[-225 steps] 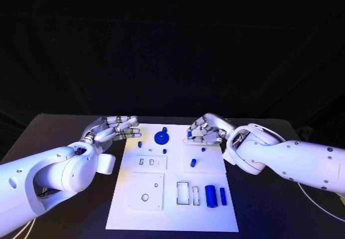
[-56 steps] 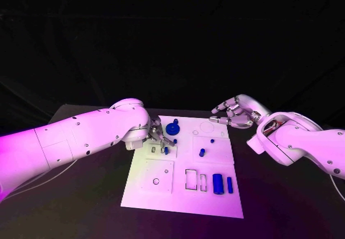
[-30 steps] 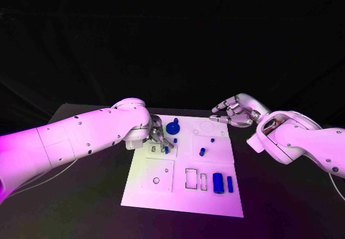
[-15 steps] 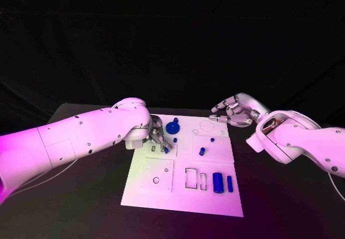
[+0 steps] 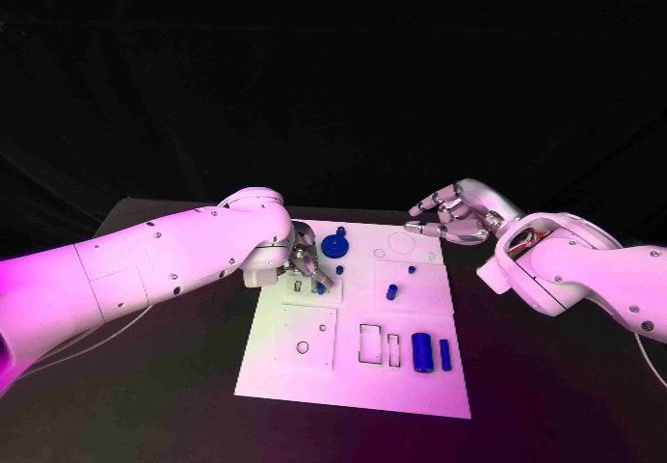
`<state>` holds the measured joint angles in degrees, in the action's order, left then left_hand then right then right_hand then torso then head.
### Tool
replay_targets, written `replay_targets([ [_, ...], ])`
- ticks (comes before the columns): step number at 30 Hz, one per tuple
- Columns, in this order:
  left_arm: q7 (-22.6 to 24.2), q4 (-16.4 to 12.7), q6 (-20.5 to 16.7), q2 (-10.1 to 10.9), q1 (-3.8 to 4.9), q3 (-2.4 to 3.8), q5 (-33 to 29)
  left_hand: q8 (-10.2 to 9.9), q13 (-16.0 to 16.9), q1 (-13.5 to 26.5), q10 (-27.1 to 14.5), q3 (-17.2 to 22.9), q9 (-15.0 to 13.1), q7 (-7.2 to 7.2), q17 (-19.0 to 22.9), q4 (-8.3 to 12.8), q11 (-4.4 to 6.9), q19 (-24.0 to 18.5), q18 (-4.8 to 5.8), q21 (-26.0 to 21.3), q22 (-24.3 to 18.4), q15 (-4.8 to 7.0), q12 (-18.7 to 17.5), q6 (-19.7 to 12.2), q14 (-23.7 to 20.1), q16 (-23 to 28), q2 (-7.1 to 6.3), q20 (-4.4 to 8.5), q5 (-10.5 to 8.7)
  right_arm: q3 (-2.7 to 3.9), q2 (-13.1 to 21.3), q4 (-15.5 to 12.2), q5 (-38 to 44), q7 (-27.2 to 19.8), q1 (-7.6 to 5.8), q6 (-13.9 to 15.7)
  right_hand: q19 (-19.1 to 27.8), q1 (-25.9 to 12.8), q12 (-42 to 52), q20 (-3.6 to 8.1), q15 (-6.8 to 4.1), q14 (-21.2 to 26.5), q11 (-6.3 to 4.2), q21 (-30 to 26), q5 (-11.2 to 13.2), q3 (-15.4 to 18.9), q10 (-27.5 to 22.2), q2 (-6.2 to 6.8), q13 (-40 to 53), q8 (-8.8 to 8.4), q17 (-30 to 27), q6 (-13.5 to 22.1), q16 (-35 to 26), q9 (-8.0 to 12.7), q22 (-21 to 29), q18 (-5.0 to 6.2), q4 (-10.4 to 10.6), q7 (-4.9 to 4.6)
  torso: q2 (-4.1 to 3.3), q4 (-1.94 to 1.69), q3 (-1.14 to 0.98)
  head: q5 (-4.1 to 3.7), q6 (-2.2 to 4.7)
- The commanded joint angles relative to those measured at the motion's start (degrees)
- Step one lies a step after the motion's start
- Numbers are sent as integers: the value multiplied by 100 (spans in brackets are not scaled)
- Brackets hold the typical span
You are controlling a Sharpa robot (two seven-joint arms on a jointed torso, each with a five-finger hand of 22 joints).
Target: Assemble the parts on the task board
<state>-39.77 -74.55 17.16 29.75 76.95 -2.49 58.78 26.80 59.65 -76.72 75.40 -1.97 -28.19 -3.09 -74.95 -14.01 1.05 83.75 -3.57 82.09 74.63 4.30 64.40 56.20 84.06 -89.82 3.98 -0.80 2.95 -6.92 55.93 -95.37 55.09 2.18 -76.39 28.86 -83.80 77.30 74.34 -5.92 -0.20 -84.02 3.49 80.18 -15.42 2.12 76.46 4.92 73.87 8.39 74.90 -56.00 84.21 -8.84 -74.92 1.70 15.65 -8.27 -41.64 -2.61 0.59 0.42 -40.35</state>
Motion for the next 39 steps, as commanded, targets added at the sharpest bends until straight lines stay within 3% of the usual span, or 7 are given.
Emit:
replay_targets([
  [1,59,9,104,-12,-1,-1,-114,-40,-44,-156,-40,132,-6,-2,-1505,80,6,52,55,32,16,29,-56,-59,594,-18,3,-1,10,0,-3,2,24,-2,4,-66,15,1,0,36,-49,-352,-3,-15,-25,17,3,-58,6,37,514,13,-21,-5,-888,88,-22,12,-2,2,0,4,-7],
  [7,77,15,79,-5,-1,-1,-203,-119,-80,-350,-63,495,-2,-3,-1505,199,7,49,56,40,34,33,-118,-69,594,-18,7,3,17,0,-5,7,24,-3,5,-76,15,1,0,36,-49,-352,-3,-15,-25,17,3,-58,6,37,514,13,-21,-5,-888,88,-22,12,0,1,1,10,-7],
  [14,82,4,54,46,-2,-1,-332,-196,-125,-522,-83,1054,-9,8,-1505,351,20,48,59,50,58,41,-193,-74,594,-18,-102,9,16,0,-12,18,24,-23,11,-40,16,8,9,37,-50,-351,-5,-19,-41,16,13,-71,14,41,508,15,-26,-7,-886,88,-26,12,0,-2,-1,34,-12],
  [21,84,-95,-101,187,-4,17,-500,-208,-143,-250,-38,2059,-109,-9,-1505,431,24,39,57,52,72,34,-234,-42,594,-18,-525,5,23,-1,-15,32,18,-28,16,-37,20,9,8,37,-50,-349,-5,-25,-46,17,12,-73,13,42,502,15,-29,-7,-882,90,-27,12,-3,-5,0,25,8],
  [25,88,-213,-296,314,-4,32,-533,-177,-128,-72,-7,2516,-184,2,-1505,507,27,42,58,56,86,38,-225,-31,594,-18,-695,7,1,-2,-13,42,14,-27,17,-36,22,8,6,37,-50,-348,-5,-29,-47,18,11,-74,11,43,498,15,-32,-8,-880,91,-26,12,1,-15,-1,19,19],
  [32,111,-478,-828,553,-13,43,-596,-131,-53,151,59,2982,-275,32,-1505,611,36,34,54,44,71,45,-159,-14,594,-18,-852,13,5,-3,-7,54,11,-24,19,-39,23,5,6,37,-50,-348,-5,-32,-50,20,11,-75,10,43,496,16,-34,-8,-879,91,-25,12,-8,-7,3,33,19],
  [39,210,-824,-1309,819,-104,45,-400,-94,-10,359,103,3290,-348,39,-1505,691,46,26,49,27,45,58,-120,-1,594,-18,-971,19,5,-5,11,57,7,-28,24,-42,23,5,6,37,-50,-348,-5,-32,-50,20,11,-75,10,43,496,16,-34,-8,-879,91,-25,12,-3,-16,6,21,-3],
])
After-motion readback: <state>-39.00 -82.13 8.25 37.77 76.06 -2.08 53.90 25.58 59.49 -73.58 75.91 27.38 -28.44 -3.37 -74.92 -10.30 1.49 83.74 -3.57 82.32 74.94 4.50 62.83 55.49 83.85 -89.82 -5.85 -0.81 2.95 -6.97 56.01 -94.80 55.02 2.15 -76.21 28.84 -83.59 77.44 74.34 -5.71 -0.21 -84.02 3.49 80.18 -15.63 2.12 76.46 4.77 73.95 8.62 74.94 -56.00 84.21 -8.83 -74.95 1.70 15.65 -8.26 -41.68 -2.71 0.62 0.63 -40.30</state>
